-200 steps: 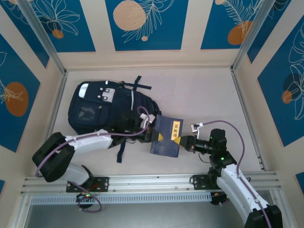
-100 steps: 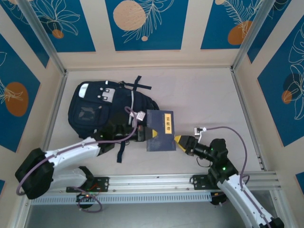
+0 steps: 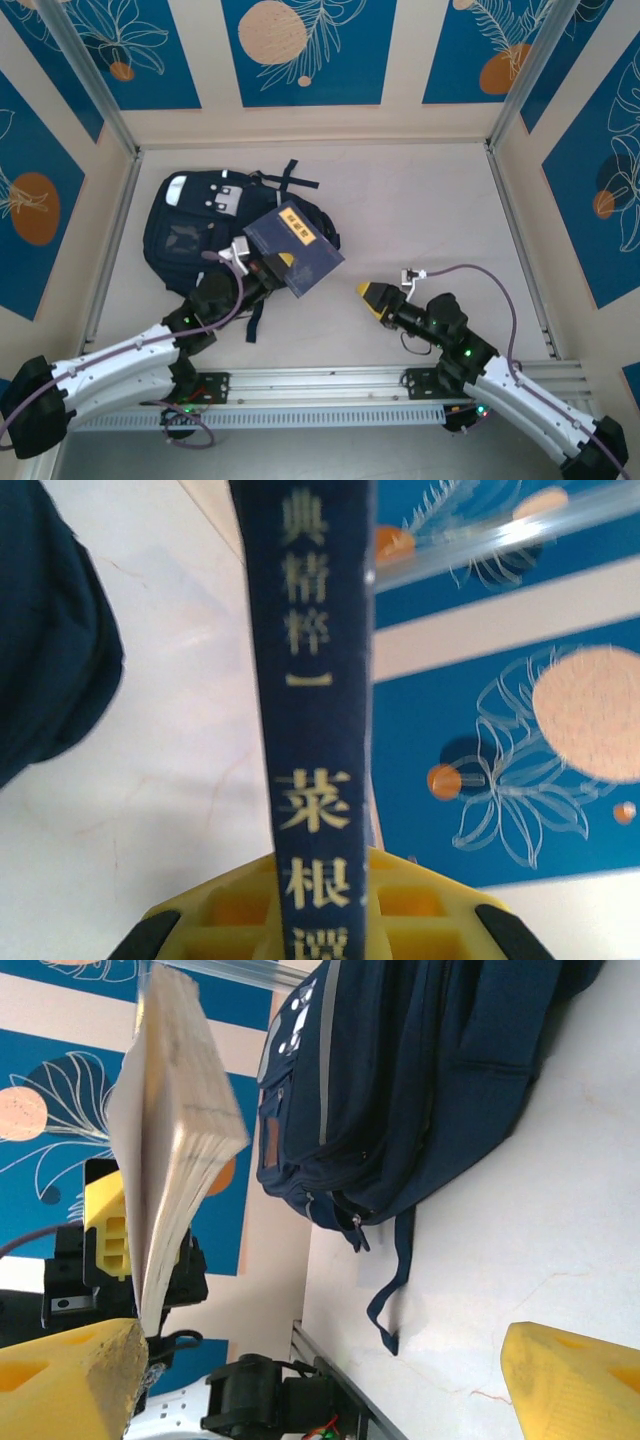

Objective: Pack the student bag
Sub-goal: Pass the book.

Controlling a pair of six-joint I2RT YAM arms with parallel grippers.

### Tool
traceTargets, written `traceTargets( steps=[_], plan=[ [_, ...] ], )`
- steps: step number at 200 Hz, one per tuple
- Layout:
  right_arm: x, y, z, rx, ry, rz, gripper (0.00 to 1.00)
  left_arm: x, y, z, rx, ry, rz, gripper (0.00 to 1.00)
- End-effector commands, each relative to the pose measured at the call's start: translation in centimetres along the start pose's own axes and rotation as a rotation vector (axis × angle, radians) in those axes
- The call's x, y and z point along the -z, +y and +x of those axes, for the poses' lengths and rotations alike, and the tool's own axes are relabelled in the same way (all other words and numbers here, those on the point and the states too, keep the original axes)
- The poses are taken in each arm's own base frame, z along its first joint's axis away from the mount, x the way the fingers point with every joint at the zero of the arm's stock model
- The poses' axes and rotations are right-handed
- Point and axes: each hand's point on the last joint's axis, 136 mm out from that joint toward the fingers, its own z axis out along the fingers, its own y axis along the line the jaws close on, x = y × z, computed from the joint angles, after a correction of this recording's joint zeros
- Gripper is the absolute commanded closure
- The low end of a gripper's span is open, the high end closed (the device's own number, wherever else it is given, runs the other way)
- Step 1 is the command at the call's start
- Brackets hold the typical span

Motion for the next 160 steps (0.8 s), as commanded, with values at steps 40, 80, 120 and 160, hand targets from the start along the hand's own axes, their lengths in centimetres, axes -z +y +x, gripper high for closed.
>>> traceTargets(
  steps=[40,80,120,160],
  plan=[
    [-2.6,8.5,-1.9,0.026,-0.072,-0.151,0.09,1.3,-1.4,-3.5,0.107,-0.212,0.034,1.0],
    [-5.1,10.4,-1.5,-0.017,-0.044,-0.166,0.1,2.0,-0.8,-4.1,0.122,-0.248,0.004,1.0],
    [-8.1,12.5,-0.2,-0.041,0.017,-0.194,0.09,2.0,-0.6,-4.2,0.143,-0.255,-0.004,1.0],
    [-11.3,13.0,0.4,-0.099,0.023,-0.195,0.1,2.1,-0.5,-4.2,0.148,-0.253,-0.006,1.0]
  ],
)
